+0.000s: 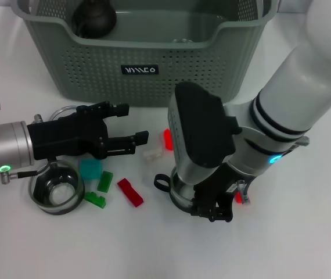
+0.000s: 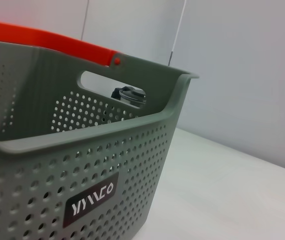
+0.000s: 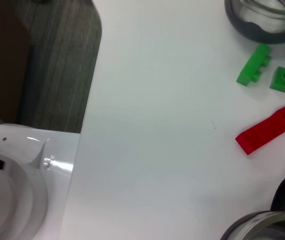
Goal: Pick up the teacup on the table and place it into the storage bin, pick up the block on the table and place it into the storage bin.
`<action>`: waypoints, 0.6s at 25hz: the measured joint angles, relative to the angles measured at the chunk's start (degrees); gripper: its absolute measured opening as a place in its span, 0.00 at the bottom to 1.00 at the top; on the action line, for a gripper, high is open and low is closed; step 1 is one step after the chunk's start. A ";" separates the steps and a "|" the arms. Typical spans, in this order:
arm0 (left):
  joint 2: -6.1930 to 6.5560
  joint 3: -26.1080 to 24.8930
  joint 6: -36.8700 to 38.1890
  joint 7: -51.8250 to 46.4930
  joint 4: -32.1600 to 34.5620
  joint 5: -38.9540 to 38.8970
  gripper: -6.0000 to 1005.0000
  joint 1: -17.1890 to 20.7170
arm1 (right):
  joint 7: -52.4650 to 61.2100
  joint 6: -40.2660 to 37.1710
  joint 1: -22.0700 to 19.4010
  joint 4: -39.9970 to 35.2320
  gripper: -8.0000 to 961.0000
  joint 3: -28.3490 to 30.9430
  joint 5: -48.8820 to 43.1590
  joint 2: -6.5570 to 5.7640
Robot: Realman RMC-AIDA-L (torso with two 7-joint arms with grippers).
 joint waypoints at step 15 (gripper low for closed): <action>0.04 0.00 0.09 0.00 -0.08 0.00 0.86 0.37 | 0.67 -20.03 -5.33 -11.92 0.07 19.82 -1.31 -0.24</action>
